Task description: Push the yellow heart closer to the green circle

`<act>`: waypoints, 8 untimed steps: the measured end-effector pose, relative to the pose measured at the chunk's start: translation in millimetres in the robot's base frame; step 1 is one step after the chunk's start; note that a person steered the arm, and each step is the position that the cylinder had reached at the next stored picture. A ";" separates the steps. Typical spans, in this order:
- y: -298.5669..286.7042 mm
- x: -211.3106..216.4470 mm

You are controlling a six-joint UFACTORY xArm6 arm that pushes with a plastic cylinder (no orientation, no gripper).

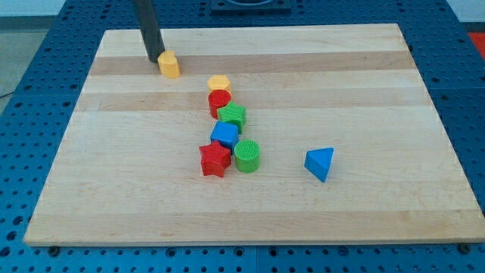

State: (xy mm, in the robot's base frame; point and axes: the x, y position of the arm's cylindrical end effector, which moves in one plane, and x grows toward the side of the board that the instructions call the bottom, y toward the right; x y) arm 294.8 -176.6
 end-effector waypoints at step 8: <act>7.2 -6.4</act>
State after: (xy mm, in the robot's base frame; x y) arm 288.5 -169.4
